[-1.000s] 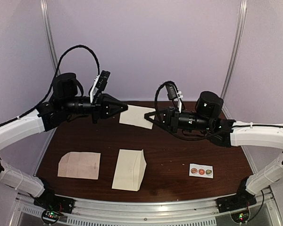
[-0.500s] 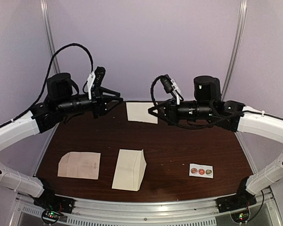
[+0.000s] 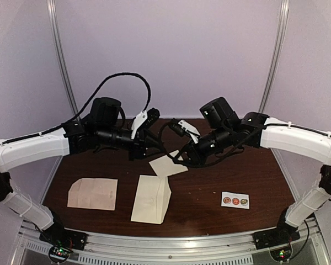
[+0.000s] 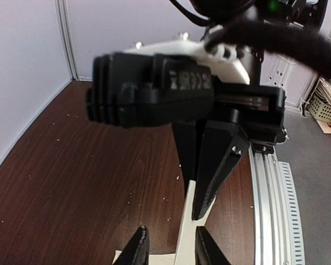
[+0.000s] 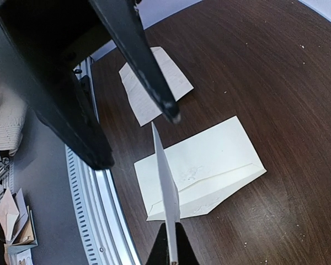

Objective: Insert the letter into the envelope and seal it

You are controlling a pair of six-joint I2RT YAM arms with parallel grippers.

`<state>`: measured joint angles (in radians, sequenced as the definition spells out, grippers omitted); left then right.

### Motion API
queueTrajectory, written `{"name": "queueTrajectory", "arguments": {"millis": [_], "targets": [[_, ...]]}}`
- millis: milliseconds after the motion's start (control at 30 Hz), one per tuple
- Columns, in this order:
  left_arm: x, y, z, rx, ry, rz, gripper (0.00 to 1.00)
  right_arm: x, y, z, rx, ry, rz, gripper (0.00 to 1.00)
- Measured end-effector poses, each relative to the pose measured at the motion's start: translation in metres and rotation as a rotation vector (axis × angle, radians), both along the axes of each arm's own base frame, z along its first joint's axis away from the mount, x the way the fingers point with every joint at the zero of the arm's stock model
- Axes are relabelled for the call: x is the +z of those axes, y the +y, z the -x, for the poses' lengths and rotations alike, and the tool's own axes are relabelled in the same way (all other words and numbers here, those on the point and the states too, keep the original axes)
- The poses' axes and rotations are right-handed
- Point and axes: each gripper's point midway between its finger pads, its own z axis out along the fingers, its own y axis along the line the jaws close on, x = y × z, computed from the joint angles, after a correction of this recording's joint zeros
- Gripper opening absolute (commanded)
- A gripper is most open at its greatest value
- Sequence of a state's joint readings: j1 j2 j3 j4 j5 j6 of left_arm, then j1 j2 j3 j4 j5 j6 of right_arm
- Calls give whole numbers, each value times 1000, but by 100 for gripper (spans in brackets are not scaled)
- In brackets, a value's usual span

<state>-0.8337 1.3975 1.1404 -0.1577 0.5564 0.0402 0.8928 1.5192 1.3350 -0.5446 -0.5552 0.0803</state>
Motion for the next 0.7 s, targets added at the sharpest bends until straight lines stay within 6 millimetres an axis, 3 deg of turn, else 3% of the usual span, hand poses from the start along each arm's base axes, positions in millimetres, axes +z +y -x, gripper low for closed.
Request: {"name": "queueTrajectory", "arguments": {"millis": [133,267,567,700], "targets": [[-16,-7,10,-47,28,-44,31,6,1,5,35,-4,-7,0],[-20,-9,15,-74,38,-54,18,6,1,9,51,1,-5,0],[-30,-12,14,-90,61,-83,19,9,4,16,88,25,-28,0],[-33,-13,14,-93,67,-87,9,9,4,17,90,25,-28,0]]}}
